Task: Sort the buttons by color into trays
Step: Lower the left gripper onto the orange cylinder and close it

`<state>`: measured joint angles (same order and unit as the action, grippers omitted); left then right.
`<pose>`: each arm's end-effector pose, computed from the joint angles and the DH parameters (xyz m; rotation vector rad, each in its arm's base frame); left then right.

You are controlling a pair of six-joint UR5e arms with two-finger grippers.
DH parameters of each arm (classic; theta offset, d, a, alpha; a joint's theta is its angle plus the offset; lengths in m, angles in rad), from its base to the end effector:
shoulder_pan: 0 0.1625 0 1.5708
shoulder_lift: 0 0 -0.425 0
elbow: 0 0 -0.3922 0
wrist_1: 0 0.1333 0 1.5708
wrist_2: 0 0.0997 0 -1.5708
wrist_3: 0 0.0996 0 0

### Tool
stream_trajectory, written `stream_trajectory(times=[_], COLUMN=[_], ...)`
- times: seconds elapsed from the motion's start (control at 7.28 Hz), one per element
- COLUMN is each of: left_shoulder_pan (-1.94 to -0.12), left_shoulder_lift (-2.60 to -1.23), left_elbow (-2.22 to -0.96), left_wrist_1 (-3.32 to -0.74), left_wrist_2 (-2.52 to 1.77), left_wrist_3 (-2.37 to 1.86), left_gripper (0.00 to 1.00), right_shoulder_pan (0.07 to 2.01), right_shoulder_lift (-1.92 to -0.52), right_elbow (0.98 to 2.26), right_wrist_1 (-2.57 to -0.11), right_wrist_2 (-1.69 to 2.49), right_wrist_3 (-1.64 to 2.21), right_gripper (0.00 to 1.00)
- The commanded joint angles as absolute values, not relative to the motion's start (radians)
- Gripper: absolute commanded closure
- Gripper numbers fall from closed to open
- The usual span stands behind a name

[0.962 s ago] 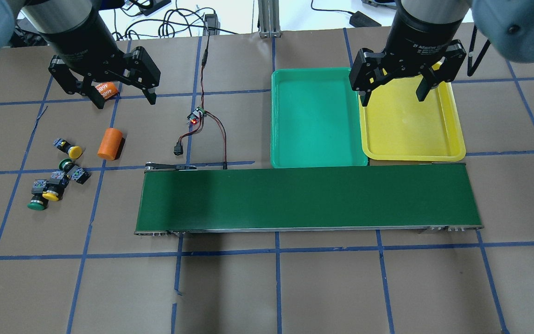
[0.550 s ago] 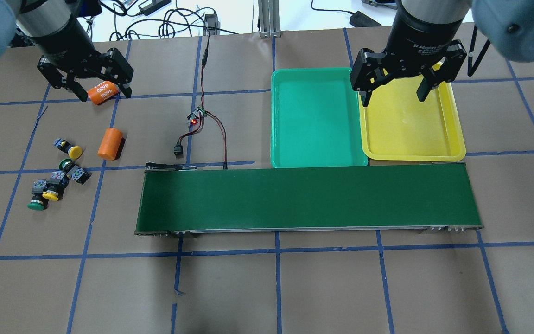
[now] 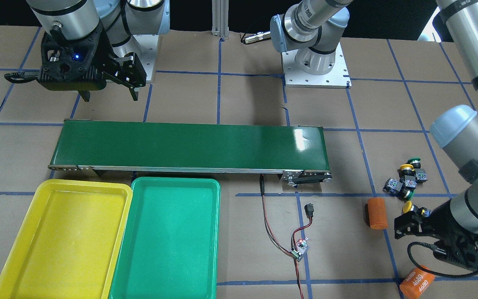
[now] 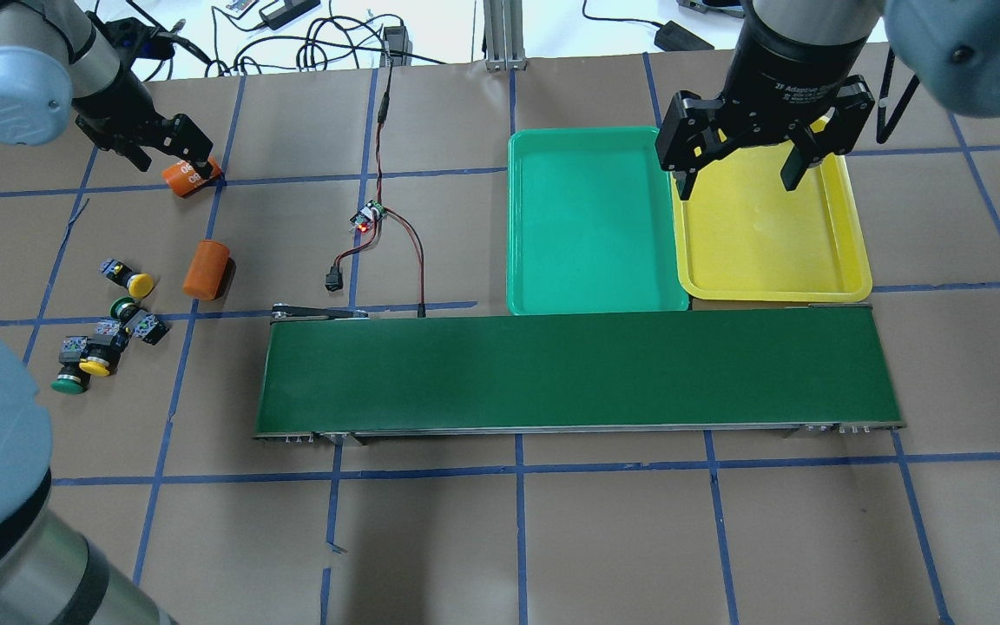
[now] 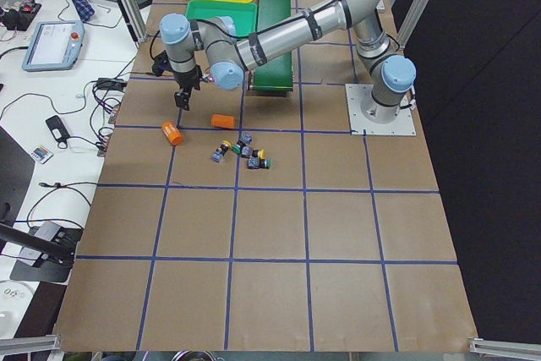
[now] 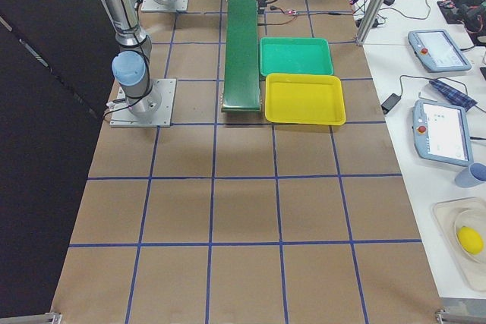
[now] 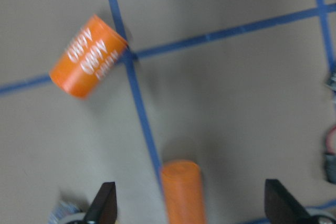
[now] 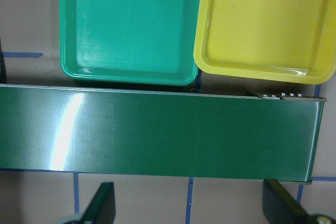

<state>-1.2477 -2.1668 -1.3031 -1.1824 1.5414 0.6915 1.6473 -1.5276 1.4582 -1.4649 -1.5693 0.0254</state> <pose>0.0979 -0.7216 0.2944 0.5758 3.0830 -0.1048 0.1717 -0.4939 0.5111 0.0802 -3.1397 -0.0574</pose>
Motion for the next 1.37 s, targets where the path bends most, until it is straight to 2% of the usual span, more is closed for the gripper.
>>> stream_trajectory(times=[0.0, 0.27, 1.24], left_shoulder_pan=[-1.241, -1.238, -1.232], left_shoulder_lift=[-2.287, -2.341, -2.378], left_elbow=[-1.208, -1.215, -1.192], left_wrist_1=[-1.094, -1.072, -1.071], left_wrist_2=[1.542, 1.543, 1.540], left_wrist_3=[0.811, 0.851, 0.994], left_gripper=[0.00, 0.00, 0.00], right_shoulder_pan=[1.647, 1.647, 1.647], right_shoulder_lift=[-1.528, -1.526, -1.526], right_elbow=[1.459, 1.459, 1.459], right_wrist_1=[-1.463, -1.463, -1.462], right_wrist_2=[-1.569, -1.569, -1.569], right_wrist_3=[0.026, 0.026, 0.026], right_gripper=[0.00, 0.00, 0.00])
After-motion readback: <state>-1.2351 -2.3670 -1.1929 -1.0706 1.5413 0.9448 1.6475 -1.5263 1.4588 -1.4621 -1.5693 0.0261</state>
